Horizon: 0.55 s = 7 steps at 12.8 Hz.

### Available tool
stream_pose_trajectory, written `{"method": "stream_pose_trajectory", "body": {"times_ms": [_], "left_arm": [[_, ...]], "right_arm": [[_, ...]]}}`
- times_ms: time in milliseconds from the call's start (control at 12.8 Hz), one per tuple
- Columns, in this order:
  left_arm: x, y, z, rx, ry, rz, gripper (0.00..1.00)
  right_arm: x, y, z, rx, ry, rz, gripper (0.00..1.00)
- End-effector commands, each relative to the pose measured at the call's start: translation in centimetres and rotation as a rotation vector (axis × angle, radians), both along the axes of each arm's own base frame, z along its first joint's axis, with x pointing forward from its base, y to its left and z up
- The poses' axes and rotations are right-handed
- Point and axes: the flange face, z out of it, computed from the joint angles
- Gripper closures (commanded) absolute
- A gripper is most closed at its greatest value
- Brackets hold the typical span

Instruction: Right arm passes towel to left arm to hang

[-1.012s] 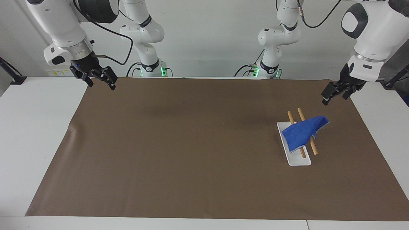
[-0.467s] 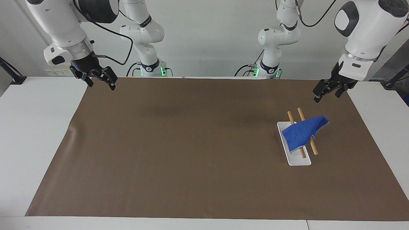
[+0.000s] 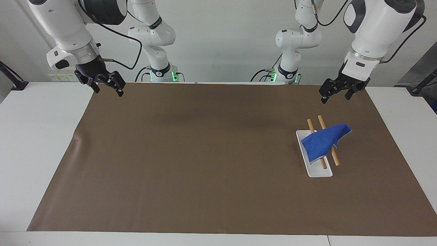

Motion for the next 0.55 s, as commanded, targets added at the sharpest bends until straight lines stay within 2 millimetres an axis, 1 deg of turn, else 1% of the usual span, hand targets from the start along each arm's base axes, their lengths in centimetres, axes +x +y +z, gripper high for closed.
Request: {"method": "stream_pose_trajectory", "body": {"times_ms": [0,234,467], "left_arm": [[-0.88,0.71,0.01,0.014,0.006,0.008,0.0],[-0.76,0.99,0.2,0.009,-0.007,0.014,0.0],[-0.79,0.82,0.31,0.009,-0.012,0.006,0.0]], "right_arm": [[-0.57,-0.28,0.04,0.005,-0.004,0.005,0.0],[-0.57,-0.28,0.04,0.005,-0.004,0.005,0.0],[-0.57,-0.28,0.04,0.005,-0.004,0.005,0.0]]}}
